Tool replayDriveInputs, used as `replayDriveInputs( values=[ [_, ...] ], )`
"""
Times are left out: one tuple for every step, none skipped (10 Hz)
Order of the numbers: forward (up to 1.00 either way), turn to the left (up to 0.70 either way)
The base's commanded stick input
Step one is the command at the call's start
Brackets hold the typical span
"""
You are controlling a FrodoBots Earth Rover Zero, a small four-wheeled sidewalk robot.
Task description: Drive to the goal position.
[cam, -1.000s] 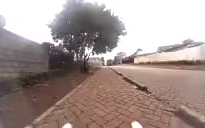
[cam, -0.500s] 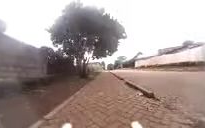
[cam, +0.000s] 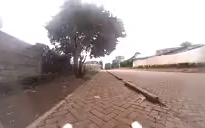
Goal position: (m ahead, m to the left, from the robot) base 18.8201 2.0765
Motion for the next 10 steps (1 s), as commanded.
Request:
replayDriveInputs(
  values=[
    [0.70,0.01],
    [0.70,0.00],
    [0.70,0.03],
    [0.70,0.06],
    [0.70,0.14],
    [0.70,0.10],
    [0.70,-0.09],
    [0.70,-0.26],
    [0.70,-0.28],
    [0.70,-0.12]
  ],
)
